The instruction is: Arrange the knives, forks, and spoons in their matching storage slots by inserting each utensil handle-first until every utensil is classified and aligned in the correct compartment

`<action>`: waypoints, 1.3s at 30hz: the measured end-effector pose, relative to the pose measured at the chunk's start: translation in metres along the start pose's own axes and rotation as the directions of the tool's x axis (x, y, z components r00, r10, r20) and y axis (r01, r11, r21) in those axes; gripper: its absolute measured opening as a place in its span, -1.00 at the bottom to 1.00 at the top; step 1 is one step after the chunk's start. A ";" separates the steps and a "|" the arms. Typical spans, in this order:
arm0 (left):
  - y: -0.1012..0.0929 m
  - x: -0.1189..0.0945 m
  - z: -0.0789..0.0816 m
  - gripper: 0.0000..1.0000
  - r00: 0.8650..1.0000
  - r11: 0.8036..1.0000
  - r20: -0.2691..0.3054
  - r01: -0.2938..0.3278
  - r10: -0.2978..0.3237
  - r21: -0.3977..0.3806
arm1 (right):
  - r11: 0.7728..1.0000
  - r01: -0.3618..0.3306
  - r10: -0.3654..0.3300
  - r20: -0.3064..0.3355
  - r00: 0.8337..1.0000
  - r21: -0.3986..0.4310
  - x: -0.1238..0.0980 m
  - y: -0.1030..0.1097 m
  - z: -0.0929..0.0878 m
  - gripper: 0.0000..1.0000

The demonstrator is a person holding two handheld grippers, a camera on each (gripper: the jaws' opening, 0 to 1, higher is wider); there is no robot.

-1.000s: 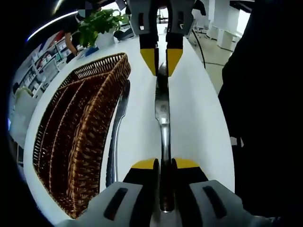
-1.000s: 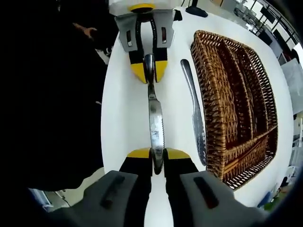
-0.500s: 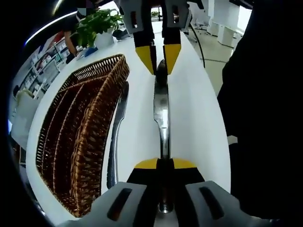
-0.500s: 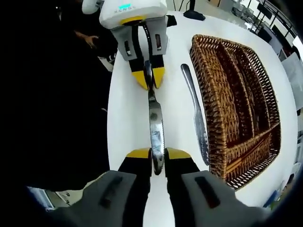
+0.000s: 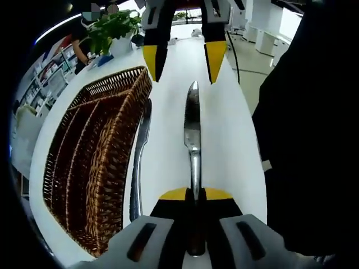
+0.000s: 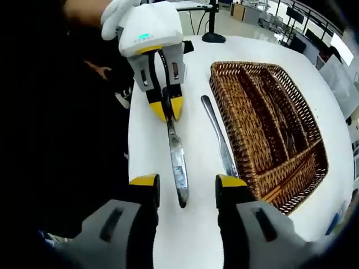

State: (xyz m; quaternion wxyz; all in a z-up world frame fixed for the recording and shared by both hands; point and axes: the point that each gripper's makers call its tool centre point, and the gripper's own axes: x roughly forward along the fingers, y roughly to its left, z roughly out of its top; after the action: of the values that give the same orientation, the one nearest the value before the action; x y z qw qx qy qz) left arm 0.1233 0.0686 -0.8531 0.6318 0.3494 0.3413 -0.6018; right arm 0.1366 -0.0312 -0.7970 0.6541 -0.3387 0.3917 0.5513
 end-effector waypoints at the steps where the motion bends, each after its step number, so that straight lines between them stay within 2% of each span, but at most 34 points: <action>1: 0.000 0.000 0.001 -0.90 1.000 1.000 0.003 0.001 -0.001 0.005 | 1.000 0.004 -0.004 0.000 1.000 0.006 -0.001 0.000 -0.002 -0.14; 6: 0.003 -0.006 0.006 -0.90 1.000 1.000 0.013 -0.007 0.007 0.001 | 0.998 0.035 -0.036 0.024 0.999 0.045 -0.010 -0.002 -0.008 -0.13; 9: 0.006 -0.011 0.009 -0.90 1.000 1.000 0.009 -0.008 0.008 0.000 | 0.990 0.073 -0.084 0.099 0.992 0.118 -0.022 -0.006 -0.003 0.04; 13: 0.007 -0.015 0.008 -0.90 1.000 1.000 -0.004 -0.002 0.002 -0.008 | 0.974 0.126 -0.160 0.181 0.970 0.188 -0.034 -0.013 0.001 0.48; 14: 0.009 -0.017 0.009 -0.90 1.000 1.000 0.001 -0.006 0.006 -0.003 | 0.967 0.145 -0.189 0.204 0.961 0.211 -0.036 -0.015 0.003 0.68; 16: 0.010 -0.019 0.010 -0.90 1.000 1.000 -0.002 -0.008 0.008 -0.002 | 0.954 0.175 -0.230 0.221 0.948 0.242 -0.040 -0.019 0.003 0.97; 20: 0.015 -0.027 0.013 -0.90 1.000 1.000 -0.005 -0.017 0.017 0.014 | 0.926 0.231 -0.309 0.247 0.918 0.299 -0.053 -0.028 0.001 1.00; 22: 0.018 -0.032 0.016 -0.90 1.000 1.000 -0.006 -0.011 0.011 0.021 | 0.900 0.253 -0.355 0.263 0.897 0.355 -0.064 -0.033 -0.001 1.00; 25: 0.019 -0.035 0.016 -0.90 1.000 0.999 -0.015 -0.009 0.010 0.048 | 0.875 0.242 -0.389 0.312 0.867 0.419 -0.079 -0.034 0.000 1.00; 27: 0.021 -0.038 0.017 -0.90 1.000 0.999 -0.011 -0.009 0.009 0.043 | 0.862 0.220 -0.393 0.326 0.860 0.457 -0.087 -0.033 -0.002 1.00; 30: 0.024 -0.045 0.021 -0.90 1.000 1.000 -0.005 -0.010 0.010 0.030 | 0.852 0.261 -0.424 0.306 0.852 0.454 -0.095 -0.033 -0.010 1.00; 34: 0.029 -0.056 0.028 -0.90 1.000 0.998 -0.004 -0.024 0.024 0.050 | 0.831 0.266 -0.449 0.307 0.839 0.489 -0.101 -0.034 -0.016 1.00; 36: 0.033 -0.062 0.032 -0.90 0.999 0.997 -0.008 -0.034 0.035 0.064 | 0.826 0.269 -0.458 0.311 0.833 0.496 -0.102 -0.035 -0.017 1.00; 39: 0.040 -0.068 0.036 -0.90 0.999 0.996 -0.007 -0.048 0.049 0.074 | 0.823 0.270 -0.460 0.308 0.833 0.500 -0.102 -0.034 -0.018 1.00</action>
State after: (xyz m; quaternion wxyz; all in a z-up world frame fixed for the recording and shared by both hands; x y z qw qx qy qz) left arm 0.1605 0.0744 -0.7748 0.6313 0.3835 0.3131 -0.5970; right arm 0.1593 -0.0993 -0.7143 0.8761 -0.1282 0.2825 0.3691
